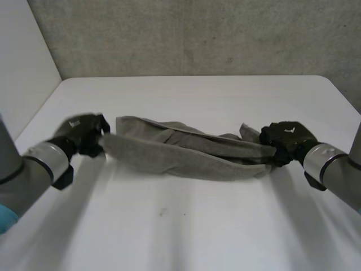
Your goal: Fold the towel.
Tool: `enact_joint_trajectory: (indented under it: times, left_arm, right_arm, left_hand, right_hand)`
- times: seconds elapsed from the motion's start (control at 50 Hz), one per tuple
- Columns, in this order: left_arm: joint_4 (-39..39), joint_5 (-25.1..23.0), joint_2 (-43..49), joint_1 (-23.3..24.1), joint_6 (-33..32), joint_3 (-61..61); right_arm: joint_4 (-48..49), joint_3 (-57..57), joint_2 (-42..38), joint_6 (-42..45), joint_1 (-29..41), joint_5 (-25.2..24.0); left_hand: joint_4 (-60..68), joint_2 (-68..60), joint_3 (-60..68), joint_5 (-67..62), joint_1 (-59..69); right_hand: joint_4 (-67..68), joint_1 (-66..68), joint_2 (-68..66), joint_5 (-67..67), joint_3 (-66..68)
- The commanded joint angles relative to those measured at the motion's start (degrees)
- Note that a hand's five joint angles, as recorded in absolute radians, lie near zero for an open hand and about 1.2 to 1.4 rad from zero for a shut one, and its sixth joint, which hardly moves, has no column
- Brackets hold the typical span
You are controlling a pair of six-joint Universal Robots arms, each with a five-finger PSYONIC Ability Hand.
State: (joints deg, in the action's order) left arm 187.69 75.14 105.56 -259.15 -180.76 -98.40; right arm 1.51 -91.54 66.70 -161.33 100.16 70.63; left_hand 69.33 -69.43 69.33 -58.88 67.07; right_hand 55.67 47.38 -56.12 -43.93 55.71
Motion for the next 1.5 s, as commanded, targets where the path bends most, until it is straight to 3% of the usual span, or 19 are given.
enact_joint_trajectory:
  times: [0.02, 0.24, 0.36, 0.44, 0.48, 0.62, 0.64, 0.66, 0.68, 0.7, 0.76, 0.88, 1.0, 1.08, 1.26, 1.5]
  left_arm:
    - [2.59, 0.27, -11.59, 0.23, -1.86, -1.36]
    - [2.24, 0.27, -18.63, 0.23, -14.6, -2.85]
    - [1.45, 0.09, -20.48, 1.01, -16.46, -4.6]
    - [1.36, 0.27, -20.92, 2.16, -16.37, -5.75]
    - [1.36, 0.36, -20.66, 3.56, -16.46, -6.89]
    - [1.28, 0.36, -19.61, 4.62, -16.46, -8.3]
    - [1.28, 0.36, -19.61, 4.62, -16.46, -8.3]
    - [1.36, 0.36, -19.26, 4.62, -16.46, -8.48]
    - [1.45, 0.36, -18.91, 4.62, -16.46, -8.65]
    - [1.45, 0.36, -18.9, 4.62, -16.46, -8.65]
    - [1.54, 0.53, -17.85, 4.62, -16.46, -8.65]
    - [1.98, 1.67, -16.27, 4.54, -16.73, -8.39]
    - [2.33, 2.29, -15.04, 4.27, -16.81, -8.13]
    - [2.24, 2.29, -14.86, 4.18, -16.81, -8.3]
    - [2.24, 2.29, -13.81, 4.18, -16.81, -8.48]
    - [2.24, 2.38, -12.4, 4.27, -16.81, -8.65]
  right_arm:
    - [-0.37, 0.39, 6.06, 0.13, -1.28, -0.23]
    - [-0.11, 0.22, 18.45, -0.04, -3.47, -1.9]
    - [-1.33, 3.37, 19.53, 0.05, -3.83, -2.16]
    - [-1.51, 5.67, 14.96, 0.05, -3.83, -2.25]
    - [-2.21, 11.26, 7.35, -0.13, -3.3, -1.46]
    - [-4.41, 23.25, -6.75, 0.22, -1.72, 2.06]
    - [-5.02, 25.51, -9.54, 0.22, -1.37, 3.8]
    - [-5.03, 25.53, -9.57, 0.22, -1.37, 3.81]
    - [-5.9, 26.92, -11.31, 0.48, -0.93, 5.99]
    - [-7.04, 27.2, -11.32, 0.57, -0.32, 8.53]
    - [-9.5, 25.02, -8.97, 0.4, 0.21, 10.58]
    - [-10.91, 13.58, 0.45, 1.1, -0.05, 8.65]
    - [-10.91, -2.24, 9.86, 4.44, -0.75, 1.09]
    - [-10.13, -13.72, 14.94, 8.29, -5.04, -4.26]
    - [3.83, -26.58, 13.99, 14.28, -9.62, -8.84]
    - [10.62, -28.26, 7.66, 14.55, -10.68, -9.02]
  left_hand:
    - [10.67, -10.57, 10.67, -11.12, 12.93]
    - [10.67, -10.57, 10.67, -11.12, 12.93]
    - [10.67, -10.57, 10.67, -11.12, 12.93]
    - [10.67, -10.57, 10.67, -11.12, 12.93]
    - [10.67, -10.57, 10.67, -11.12, 12.93]
    - [10.67, -10.57, 10.67, -11.12, 12.93]
    - [10.67, -10.57, 10.67, -11.12, 12.93]
    - [10.67, -10.57, 10.67, -11.12, 12.93]
    - [10.67, -10.57, 10.67, -11.12, 12.93]
    - [10.67, -10.57, 10.67, -11.12, 12.93]
    - [10.67, -10.57, 10.67, -11.12, 12.93]
    - [10.67, -10.57, 10.67, -11.12, 12.93]
    - [10.67, -10.57, 10.67, -11.12, 12.93]
    - [10.67, -10.57, 10.67, -11.12, 12.93]
    - [10.67, -10.57, 10.67, -11.12, 12.93]
    - [10.67, -10.57, 10.67, -11.12, 12.93]
  right_hand:
    - [24.33, 32.62, -23.88, -26.07, 24.29]
    - [24.33, 32.62, -23.88, -26.07, 24.29]
    - [24.33, 32.62, -23.88, -26.07, 24.29]
    - [24.33, 32.62, -23.88, -26.07, 24.29]
    - [24.33, 32.62, -23.88, -26.07, 24.29]
    - [24.33, 32.62, -23.88, -26.07, 24.29]
    - [14.73, 23.03, -14.28, -16.47, 14.69]
    - [14.64, 22.93, -14.18, -16.38, 14.59]
    - [-30.66, -22.37, 31.12, 28.92, -30.7]
    - [-45.67, -37.38, 46.12, 43.93, -45.71]
    - [-45.67, -37.38, 46.12, 43.93, -45.71]
    - [-45.67, -37.38, 46.12, 43.93, -45.71]
    - [-45.25, -36.96, 45.7, 43.51, -45.29]
    - [-39.87, -31.58, 40.33, 38.14, -39.92]
    - [-31.63, -23.34, 32.09, 29.89, -31.67]
    - [-18.84, -10.55, 19.29, 17.1, -18.88]
